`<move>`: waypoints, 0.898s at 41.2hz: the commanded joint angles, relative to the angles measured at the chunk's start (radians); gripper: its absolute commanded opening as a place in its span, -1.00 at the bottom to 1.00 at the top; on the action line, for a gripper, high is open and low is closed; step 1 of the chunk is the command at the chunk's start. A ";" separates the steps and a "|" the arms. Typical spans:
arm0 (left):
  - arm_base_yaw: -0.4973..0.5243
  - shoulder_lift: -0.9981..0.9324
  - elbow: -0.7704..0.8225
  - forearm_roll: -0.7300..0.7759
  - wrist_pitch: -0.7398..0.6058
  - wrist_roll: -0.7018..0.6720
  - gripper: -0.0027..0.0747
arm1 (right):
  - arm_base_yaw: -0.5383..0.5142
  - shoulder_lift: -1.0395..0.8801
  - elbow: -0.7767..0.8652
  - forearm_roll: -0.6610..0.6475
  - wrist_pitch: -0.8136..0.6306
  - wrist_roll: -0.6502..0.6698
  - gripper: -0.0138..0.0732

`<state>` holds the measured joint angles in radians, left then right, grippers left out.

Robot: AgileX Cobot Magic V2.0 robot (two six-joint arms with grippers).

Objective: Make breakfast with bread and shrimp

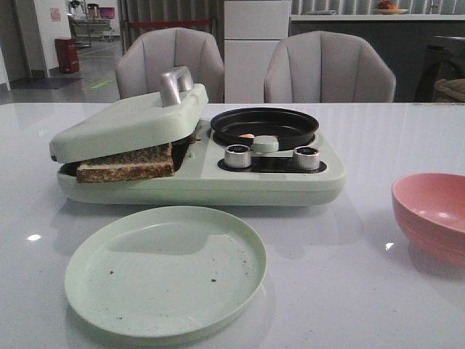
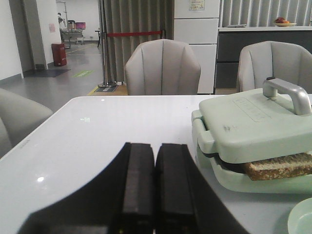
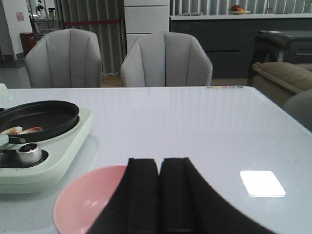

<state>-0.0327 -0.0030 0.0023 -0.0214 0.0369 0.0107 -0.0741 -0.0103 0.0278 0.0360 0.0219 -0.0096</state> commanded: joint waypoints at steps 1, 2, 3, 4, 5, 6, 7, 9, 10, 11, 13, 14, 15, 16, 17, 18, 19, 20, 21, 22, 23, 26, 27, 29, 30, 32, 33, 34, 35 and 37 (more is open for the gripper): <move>0.003 -0.023 0.006 -0.007 -0.084 -0.003 -0.67 | 0.001 -0.022 -0.017 -0.036 -0.111 -0.012 -0.58; 0.003 -0.023 0.006 -0.007 -0.084 -0.003 -0.67 | 0.005 -0.022 -0.017 -0.036 -0.110 -0.012 -0.58; 0.003 -0.023 0.006 -0.007 -0.084 -0.003 -0.67 | 0.010 -0.022 -0.017 -0.036 -0.108 -0.012 -0.58; 0.003 -0.023 0.006 -0.007 -0.084 -0.003 -0.67 | 0.017 -0.022 -0.017 -0.036 -0.104 -0.012 -0.58; 0.003 -0.023 0.006 -0.007 -0.084 -0.003 -0.67 | 0.021 -0.022 -0.017 -0.036 -0.103 -0.012 -0.58; 0.003 -0.023 0.006 -0.007 -0.084 -0.003 -0.67 | 0.028 -0.022 -0.017 -0.036 -0.102 -0.012 -0.58; 0.003 -0.023 0.006 -0.007 -0.084 -0.003 -0.67 | 0.032 -0.022 -0.017 -0.036 -0.101 -0.012 -0.58; 0.003 -0.023 0.006 -0.007 -0.084 -0.003 -0.67 | 0.038 -0.022 -0.017 -0.036 -0.100 -0.012 -0.58; 0.003 -0.023 0.006 -0.007 -0.084 -0.003 -0.67 | 0.038 -0.022 -0.017 -0.036 -0.100 -0.012 -0.58; 0.003 -0.023 0.006 -0.007 -0.084 -0.003 -0.67 | 0.038 -0.022 -0.017 -0.036 -0.100 -0.012 -0.58; 0.003 -0.023 0.006 -0.007 -0.084 -0.003 -0.67 | 0.037 -0.022 -0.017 -0.036 -0.100 -0.012 -0.58; 0.003 -0.023 0.006 -0.007 -0.084 -0.003 -0.67 | 0.037 -0.022 -0.017 -0.036 -0.100 -0.012 -0.58; 0.003 -0.023 0.006 -0.007 -0.084 -0.003 -0.67 | 0.037 -0.022 -0.017 -0.036 -0.100 -0.012 -0.58; 0.003 -0.023 0.006 -0.007 -0.084 -0.003 -0.67 | 0.037 -0.022 -0.017 -0.036 -0.100 -0.012 -0.58; 0.003 -0.023 0.006 -0.007 -0.084 -0.003 -0.67 | 0.037 -0.022 -0.017 -0.036 -0.100 -0.012 -0.58; 0.003 -0.023 0.006 -0.007 -0.084 -0.003 -0.67 | 0.037 -0.022 -0.017 -0.029 -0.100 -0.012 -0.58; 0.003 -0.023 0.006 -0.007 -0.084 -0.003 -0.67 | 0.037 -0.022 -0.017 -0.029 -0.100 -0.012 -0.58; 0.003 -0.023 0.006 -0.007 -0.084 -0.003 -0.67 | 0.037 -0.022 -0.017 -0.029 -0.100 -0.012 -0.58; 0.003 -0.023 0.006 -0.007 -0.084 -0.003 -0.67 | 0.037 -0.022 -0.017 -0.029 -0.100 -0.012 -0.58; 0.003 -0.023 0.006 -0.007 -0.084 -0.003 -0.67 | 0.037 -0.022 -0.017 -0.028 -0.100 -0.012 -0.58; 0.003 -0.023 0.006 -0.007 -0.084 -0.003 -0.67 | 0.037 -0.022 -0.017 -0.024 -0.100 -0.011 -0.58; 0.003 -0.023 0.006 -0.007 -0.084 -0.003 -0.67 | 0.037 -0.022 -0.017 -0.004 -0.098 -0.010 -0.58; 0.003 -0.023 0.006 -0.007 -0.084 -0.003 -0.67 | 0.037 -0.022 -0.017 0.003 -0.099 -0.010 -0.58; 0.003 -0.023 0.006 -0.007 -0.084 -0.003 -0.67 | 0.037 -0.022 -0.017 0.009 -0.099 -0.010 -0.58; 0.003 -0.023 0.006 -0.007 -0.084 -0.003 -0.67 | 0.037 -0.022 -0.017 0.009 -0.098 -0.010 -0.58; 0.003 -0.023 0.006 -0.007 -0.084 -0.003 -0.67 | 0.037 -0.022 -0.017 0.009 -0.095 -0.010 -0.58; 0.003 -0.023 0.006 -0.007 -0.084 -0.003 -0.67 | 0.037 -0.022 -0.017 0.009 -0.095 -0.010 -0.58; 0.003 -0.023 0.006 -0.007 -0.084 -0.003 -0.67 | 0.037 -0.022 -0.017 0.009 -0.095 -0.010 -0.58; 0.003 -0.023 0.006 -0.007 -0.084 -0.003 -0.67 | 0.037 -0.022 -0.017 0.009 -0.095 -0.010 -0.58; 0.003 -0.023 0.006 -0.007 -0.084 -0.003 -0.67 | 0.037 -0.022 -0.017 0.009 -0.095 -0.010 -0.58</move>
<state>-0.0327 -0.0030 0.0023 -0.0214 0.0369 0.0107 -0.0355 -0.0103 0.0278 0.0425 0.0083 -0.0096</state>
